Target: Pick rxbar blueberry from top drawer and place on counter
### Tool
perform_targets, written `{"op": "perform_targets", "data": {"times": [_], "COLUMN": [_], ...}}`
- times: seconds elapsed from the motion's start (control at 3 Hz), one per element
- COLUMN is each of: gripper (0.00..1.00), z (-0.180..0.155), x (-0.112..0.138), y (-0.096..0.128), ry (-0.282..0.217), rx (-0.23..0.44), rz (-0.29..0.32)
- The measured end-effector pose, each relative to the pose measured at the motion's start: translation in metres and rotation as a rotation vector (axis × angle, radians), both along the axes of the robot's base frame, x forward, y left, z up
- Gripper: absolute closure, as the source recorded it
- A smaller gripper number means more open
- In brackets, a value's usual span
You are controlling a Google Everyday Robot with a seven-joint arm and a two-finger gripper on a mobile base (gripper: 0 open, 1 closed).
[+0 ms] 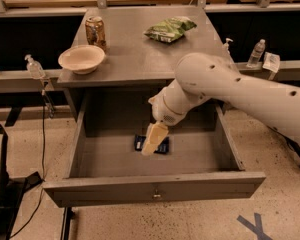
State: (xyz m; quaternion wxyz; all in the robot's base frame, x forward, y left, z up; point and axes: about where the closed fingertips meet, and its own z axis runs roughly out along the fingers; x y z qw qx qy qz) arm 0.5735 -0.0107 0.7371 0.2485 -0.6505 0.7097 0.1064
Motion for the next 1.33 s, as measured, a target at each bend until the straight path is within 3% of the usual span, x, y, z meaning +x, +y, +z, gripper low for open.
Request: {"op": "perform_targets", "data": {"times": [0.33,0.67,1.33], "gripper": [0.0,0.0,0.0], "z": [0.001,0.001,-0.074], "x": [0.014,0.014,0.046], "y": [0.006,0.006,-0.014], "ry": [-0.045,-0.045,-0.024], "rx": [0.032,0.032,0.058], "rz": [-0.022,-0.022,-0.09]}}
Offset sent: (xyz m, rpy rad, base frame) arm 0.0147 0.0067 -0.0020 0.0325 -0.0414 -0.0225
